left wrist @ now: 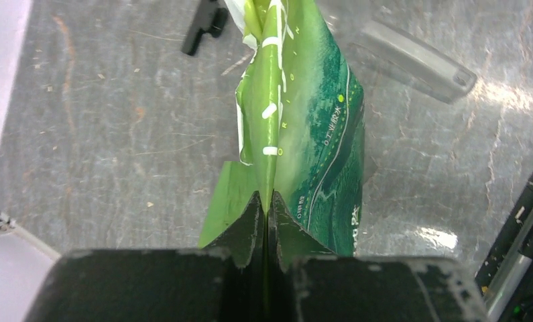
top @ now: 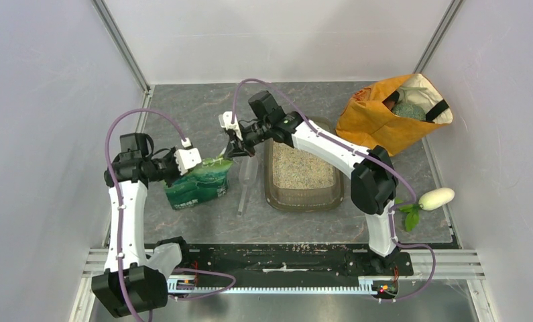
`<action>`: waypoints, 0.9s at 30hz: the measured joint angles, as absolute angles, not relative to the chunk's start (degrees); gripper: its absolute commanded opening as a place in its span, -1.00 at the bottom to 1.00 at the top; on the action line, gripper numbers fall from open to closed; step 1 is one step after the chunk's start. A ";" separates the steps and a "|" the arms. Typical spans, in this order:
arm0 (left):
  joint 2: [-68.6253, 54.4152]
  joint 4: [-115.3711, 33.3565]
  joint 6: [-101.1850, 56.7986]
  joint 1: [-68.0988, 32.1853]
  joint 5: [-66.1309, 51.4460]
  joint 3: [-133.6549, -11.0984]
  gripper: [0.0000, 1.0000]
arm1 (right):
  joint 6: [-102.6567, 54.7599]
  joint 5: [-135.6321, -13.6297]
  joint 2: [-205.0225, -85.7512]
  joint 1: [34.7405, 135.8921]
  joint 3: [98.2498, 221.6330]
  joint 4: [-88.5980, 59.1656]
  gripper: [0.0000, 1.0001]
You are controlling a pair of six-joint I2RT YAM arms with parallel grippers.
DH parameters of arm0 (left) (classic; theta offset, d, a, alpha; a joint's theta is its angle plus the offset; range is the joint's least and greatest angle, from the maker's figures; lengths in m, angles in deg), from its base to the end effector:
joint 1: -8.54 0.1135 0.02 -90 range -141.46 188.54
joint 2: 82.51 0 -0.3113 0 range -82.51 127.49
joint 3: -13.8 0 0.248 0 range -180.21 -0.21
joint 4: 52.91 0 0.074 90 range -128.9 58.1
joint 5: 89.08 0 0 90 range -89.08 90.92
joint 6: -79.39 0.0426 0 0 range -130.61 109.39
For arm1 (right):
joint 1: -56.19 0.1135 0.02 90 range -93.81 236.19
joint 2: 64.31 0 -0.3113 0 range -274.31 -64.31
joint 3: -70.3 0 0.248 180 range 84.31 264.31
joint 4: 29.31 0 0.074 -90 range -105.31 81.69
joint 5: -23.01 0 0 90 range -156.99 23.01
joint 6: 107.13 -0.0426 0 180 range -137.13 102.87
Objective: Fill the litter box with clean litter
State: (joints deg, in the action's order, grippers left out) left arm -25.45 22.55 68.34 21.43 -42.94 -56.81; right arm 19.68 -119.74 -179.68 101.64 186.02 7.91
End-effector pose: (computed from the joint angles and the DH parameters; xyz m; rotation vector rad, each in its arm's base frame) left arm 0.1442 0.0027 0.3405 1.4220 1.7698 -0.2267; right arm 0.3134 0.3667 0.3364 -1.7366 1.2135 1.0942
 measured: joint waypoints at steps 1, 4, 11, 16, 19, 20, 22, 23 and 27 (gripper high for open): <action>-25.45 21.94 67.06 21.54 -43.18 -57.70 -0.96 | 18.61 -119.46 -179.68 101.49 187.09 7.87 -1.00; -25.43 20.91 65.07 21.58 -43.92 -59.67 -0.96 | 16.38 -119.48 -179.35 100.79 188.47 6.95 -1.00; -23.46 19.68 66.86 21.54 -44.47 -54.40 -0.92 | 17.00 -118.71 -180.31 100.96 188.49 10.40 -1.00; -20.19 19.90 68.24 21.56 -43.94 -55.04 -0.10 | 17.45 -118.63 -181.45 101.14 188.49 14.99 -0.26; -20.80 21.10 68.06 21.58 -43.55 -55.87 0.03 | 16.14 -119.00 -181.45 101.01 188.88 15.43 0.04; -20.99 21.19 67.82 21.58 -43.55 -56.24 0.11 | 15.47 -119.09 -181.45 100.88 189.08 15.39 0.13; -21.08 21.21 67.21 21.58 -43.53 -57.22 0.31 | 13.74 -119.46 -181.45 100.33 190.00 15.10 0.29; -21.06 21.13 66.77 21.58 -43.46 -57.70 0.35 | 13.06 -119.63 -181.45 100.02 190.43 14.97 0.37; -21.04 20.75 65.02 21.58 -43.18 -59.06 0.57 | 9.46 -119.89 -181.36 97.79 192.01 13.31 0.49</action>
